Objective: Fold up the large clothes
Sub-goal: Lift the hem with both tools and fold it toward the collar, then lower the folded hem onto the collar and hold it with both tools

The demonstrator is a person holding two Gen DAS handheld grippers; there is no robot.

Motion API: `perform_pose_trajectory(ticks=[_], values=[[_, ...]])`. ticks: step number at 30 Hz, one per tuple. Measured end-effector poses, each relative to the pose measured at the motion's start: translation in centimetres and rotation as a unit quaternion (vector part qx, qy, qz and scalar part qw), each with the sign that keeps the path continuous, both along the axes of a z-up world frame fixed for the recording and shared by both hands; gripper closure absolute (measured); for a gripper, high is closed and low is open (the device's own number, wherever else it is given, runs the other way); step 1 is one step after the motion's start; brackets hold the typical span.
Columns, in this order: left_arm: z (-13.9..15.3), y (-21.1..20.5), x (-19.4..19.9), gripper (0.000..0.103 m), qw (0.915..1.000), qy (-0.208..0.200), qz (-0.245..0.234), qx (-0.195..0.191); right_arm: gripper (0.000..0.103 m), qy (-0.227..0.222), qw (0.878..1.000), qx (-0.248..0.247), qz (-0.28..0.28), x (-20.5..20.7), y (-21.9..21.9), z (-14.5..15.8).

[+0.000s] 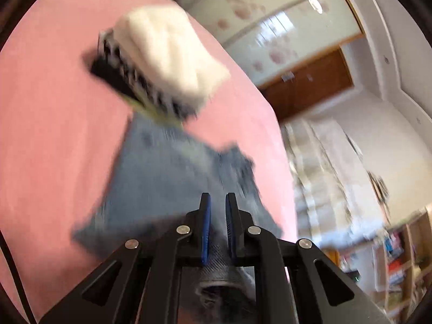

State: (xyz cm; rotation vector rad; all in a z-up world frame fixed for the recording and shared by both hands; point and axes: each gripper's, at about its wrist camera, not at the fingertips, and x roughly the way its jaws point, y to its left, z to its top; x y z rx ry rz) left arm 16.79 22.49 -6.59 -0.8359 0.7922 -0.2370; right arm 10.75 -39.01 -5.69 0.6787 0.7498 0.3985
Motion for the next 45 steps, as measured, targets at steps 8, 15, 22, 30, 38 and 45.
perform_pose_trajectory(ticks=[8,15,22,30,38,45], values=[[-3.7,1.9,8.9,0.064,0.9934,0.066,0.053,0.076,0.048,0.097,0.986,-0.028,-0.131,10.9,-3.2,-4.1],[-7.8,-2.3,10.1,0.064,0.98,0.092,-0.092,0.151,0.048,0.146,0.983,-0.098,-0.057,12.4,-2.2,-9.1],[-11.7,-4.9,9.8,0.064,0.9555,0.119,-0.176,0.205,0.047,0.161,0.974,-0.156,0.024,11.8,-0.2,-12.6],[-12.2,-6.9,10.3,0.039,0.938,0.101,-0.25,0.218,0.045,0.142,0.958,-0.236,0.083,12.1,1.8,-12.9],[-13.5,-11.6,10.6,0.023,0.8932,0.109,-0.295,0.322,0.081,0.124,0.939,-0.313,0.068,11.6,3.7,-13.0],[-10.8,-9.4,8.6,0.092,0.9247,0.101,-0.227,0.288,0.096,0.103,0.938,-0.329,0.029,9.1,4.3,-11.2]])
